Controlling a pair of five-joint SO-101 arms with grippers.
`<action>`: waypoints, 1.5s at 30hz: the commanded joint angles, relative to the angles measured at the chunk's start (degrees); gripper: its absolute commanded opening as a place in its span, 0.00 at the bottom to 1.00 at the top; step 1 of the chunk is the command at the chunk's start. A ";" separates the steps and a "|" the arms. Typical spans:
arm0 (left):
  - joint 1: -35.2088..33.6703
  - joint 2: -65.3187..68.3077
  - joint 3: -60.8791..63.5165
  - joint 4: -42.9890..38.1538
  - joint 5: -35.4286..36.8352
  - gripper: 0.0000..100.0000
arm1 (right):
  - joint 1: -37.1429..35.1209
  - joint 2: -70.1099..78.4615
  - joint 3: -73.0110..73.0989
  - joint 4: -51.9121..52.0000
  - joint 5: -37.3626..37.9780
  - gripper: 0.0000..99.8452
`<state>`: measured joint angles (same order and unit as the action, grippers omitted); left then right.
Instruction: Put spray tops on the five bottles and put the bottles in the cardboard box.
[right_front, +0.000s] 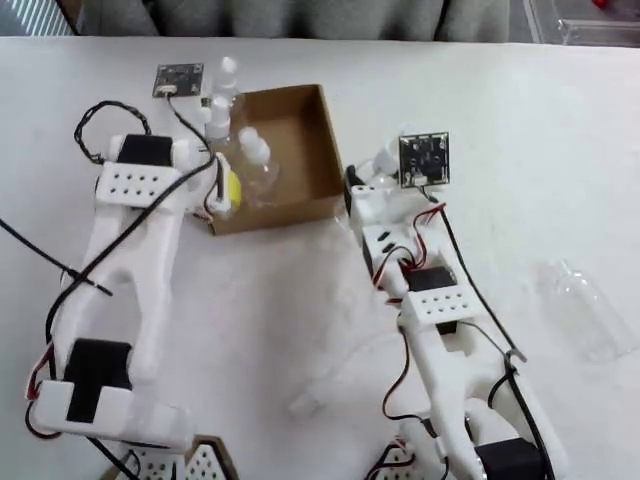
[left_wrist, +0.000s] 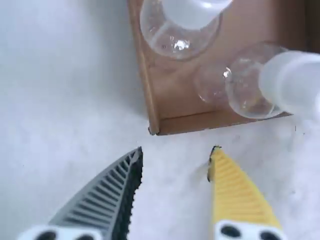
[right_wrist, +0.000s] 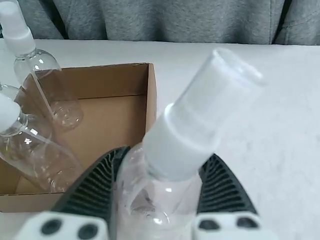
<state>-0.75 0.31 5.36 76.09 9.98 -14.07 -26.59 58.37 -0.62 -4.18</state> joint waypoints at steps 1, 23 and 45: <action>0.75 -6.90 0.35 2.64 0.53 0.21 | 0.40 -2.07 -1.41 -1.98 0.00 0.02; 0.22 -46.99 52.48 -25.41 2.64 0.21 | 1.19 15.34 -17.85 -16.57 0.09 0.02; -5.05 -58.07 77.63 -61.54 6.68 0.21 | 0.31 43.47 -53.98 -16.40 -0.35 0.02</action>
<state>-4.79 -56.13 83.25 18.15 16.22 -13.27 14.73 12.13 -15.82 -4.18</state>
